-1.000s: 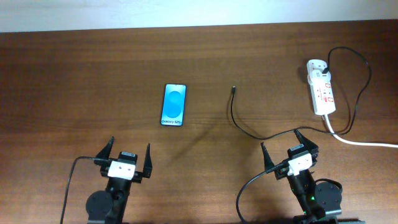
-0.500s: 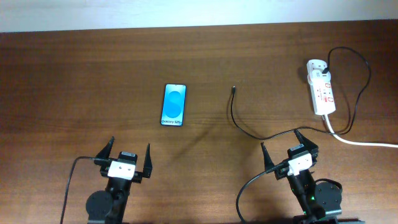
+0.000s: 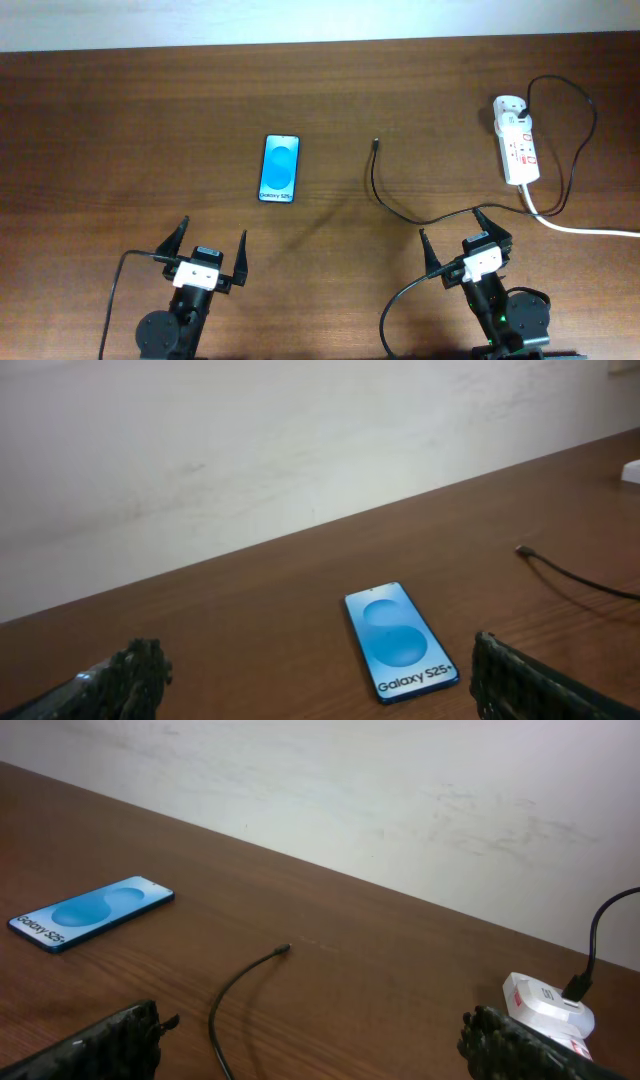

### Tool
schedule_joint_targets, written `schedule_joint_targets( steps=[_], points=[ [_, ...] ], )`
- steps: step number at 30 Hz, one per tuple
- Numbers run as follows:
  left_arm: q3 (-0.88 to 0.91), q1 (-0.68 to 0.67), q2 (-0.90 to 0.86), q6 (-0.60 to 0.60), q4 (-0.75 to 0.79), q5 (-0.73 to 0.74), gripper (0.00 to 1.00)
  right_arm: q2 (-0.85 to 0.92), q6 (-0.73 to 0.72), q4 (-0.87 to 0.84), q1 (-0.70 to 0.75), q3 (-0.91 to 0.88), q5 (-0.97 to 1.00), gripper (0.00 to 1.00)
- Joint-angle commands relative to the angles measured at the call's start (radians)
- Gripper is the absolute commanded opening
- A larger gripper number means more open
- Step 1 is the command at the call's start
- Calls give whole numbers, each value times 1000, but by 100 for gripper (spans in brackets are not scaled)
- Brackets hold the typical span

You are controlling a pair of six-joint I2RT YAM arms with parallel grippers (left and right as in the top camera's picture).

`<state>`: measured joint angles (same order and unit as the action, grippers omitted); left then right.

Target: Plug charger to phone and switch on socket

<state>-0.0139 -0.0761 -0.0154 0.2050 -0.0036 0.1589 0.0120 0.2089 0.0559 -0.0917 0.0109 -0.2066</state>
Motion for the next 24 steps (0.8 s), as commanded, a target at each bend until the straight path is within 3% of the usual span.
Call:
schedule_joint_targets(
  steps=[1, 13, 24],
  points=[
    [2, -2, 8, -36, 3, 21, 99, -5, -7, 5, -6, -5, 2, 98],
    [-42, -2, -16, -58, 3, 30, 99, -5, -8, 5, -6, -5, 2, 98],
    [-218, -2, -315, -56, 4, 37, 99, -5, -7, 5, -6, -5, 2, 98]
  ],
)
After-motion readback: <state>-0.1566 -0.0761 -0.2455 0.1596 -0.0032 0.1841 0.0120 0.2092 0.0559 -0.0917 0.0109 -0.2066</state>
